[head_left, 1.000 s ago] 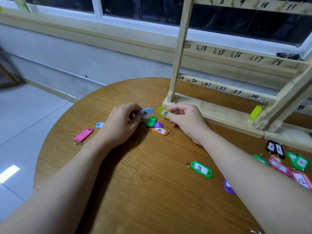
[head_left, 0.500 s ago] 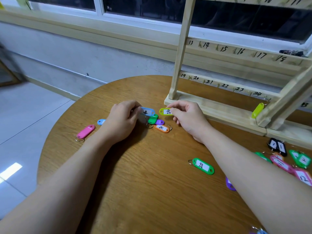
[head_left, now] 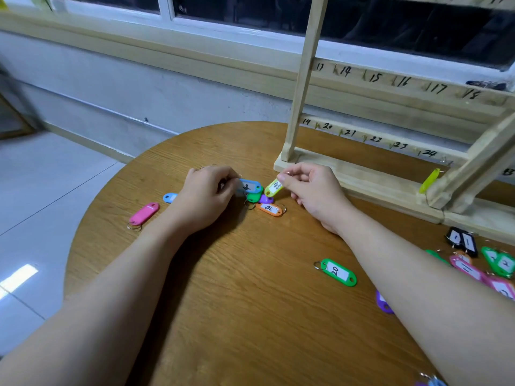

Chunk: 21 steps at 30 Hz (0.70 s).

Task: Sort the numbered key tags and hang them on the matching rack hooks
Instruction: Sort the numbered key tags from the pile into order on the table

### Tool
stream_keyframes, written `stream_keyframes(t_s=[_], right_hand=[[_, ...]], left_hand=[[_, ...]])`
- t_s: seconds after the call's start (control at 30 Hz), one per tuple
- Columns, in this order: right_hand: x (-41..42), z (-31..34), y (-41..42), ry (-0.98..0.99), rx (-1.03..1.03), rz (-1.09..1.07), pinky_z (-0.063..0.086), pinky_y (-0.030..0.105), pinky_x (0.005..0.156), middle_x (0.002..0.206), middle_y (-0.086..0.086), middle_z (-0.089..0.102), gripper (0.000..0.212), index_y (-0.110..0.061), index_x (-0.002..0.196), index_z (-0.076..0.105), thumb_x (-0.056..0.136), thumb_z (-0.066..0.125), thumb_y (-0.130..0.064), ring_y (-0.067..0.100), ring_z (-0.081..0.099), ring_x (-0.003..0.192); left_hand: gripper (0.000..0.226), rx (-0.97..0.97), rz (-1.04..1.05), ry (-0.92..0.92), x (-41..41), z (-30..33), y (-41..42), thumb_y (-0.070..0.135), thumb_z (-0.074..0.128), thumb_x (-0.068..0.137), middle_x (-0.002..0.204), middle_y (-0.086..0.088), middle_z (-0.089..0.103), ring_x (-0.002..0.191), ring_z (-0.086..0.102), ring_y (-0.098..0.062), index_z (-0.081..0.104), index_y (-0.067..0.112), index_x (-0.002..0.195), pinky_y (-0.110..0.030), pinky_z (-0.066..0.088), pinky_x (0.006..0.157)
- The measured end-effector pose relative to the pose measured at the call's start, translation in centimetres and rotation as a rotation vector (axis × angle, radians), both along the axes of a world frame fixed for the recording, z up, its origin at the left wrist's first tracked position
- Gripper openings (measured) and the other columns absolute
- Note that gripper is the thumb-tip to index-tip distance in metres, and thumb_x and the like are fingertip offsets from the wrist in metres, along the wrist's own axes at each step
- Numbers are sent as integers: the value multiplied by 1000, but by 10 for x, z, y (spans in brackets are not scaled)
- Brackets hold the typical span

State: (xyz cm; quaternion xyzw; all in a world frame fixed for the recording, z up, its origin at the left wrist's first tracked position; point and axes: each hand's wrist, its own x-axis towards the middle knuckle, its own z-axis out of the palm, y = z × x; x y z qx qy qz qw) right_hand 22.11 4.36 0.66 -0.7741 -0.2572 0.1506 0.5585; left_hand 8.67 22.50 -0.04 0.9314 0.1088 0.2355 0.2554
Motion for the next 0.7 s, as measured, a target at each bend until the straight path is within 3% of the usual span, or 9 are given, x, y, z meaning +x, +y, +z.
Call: stream_keyframes(t_s=[0.1, 0.3, 0.47, 0.57, 0.7], right_hand=[[1, -1, -1, -3, 6, -7, 43, 14, 51, 74, -6, 65, 9, -15, 102, 74, 96, 69, -20, 1, 52, 57], [-6, 9, -4, 15, -21, -15, 46, 15, 53, 72, -2, 65, 13, -11, 104, 74, 98, 63, -7, -1, 55, 52], [-17, 41, -56, 109, 77, 1, 49, 20, 53, 84, 3, 70, 19, -15, 99, 74, 94, 66, 1, 12, 63, 68], [-23, 64, -118, 58, 87, -22, 48, 20, 52, 81, 1, 70, 19, -15, 97, 74, 93, 66, 2, 11, 61, 67], [-33, 81, -187, 108, 112, -129, 49, 19, 53, 74, 3, 68, 19, -12, 101, 69, 91, 68, 4, 10, 60, 60]], left_hand=[[14, 1, 6, 2, 0, 1, -2, 24, 53, 100, 74, 20, 56, 74, 49, -1, 61, 25, 89, -34, 30, 90], [17, 37, 15, -34, -5, 4, -7, 33, 39, 92, 77, 9, 53, 78, 47, -17, 51, 21, 89, -31, 23, 81], [12, -9, 51, -128, -18, 12, -19, 20, 65, 95, 71, 3, 58, 62, 48, -11, 58, 20, 86, -23, 33, 64], [13, -37, 27, -116, -20, 24, -38, 18, 71, 92, 71, 13, 57, 66, 55, 2, 62, 25, 85, -9, 37, 59], [5, -47, -72, -71, -17, 44, -65, 24, 74, 91, 70, 8, 63, 63, 52, 1, 73, 29, 92, -11, 35, 53]])
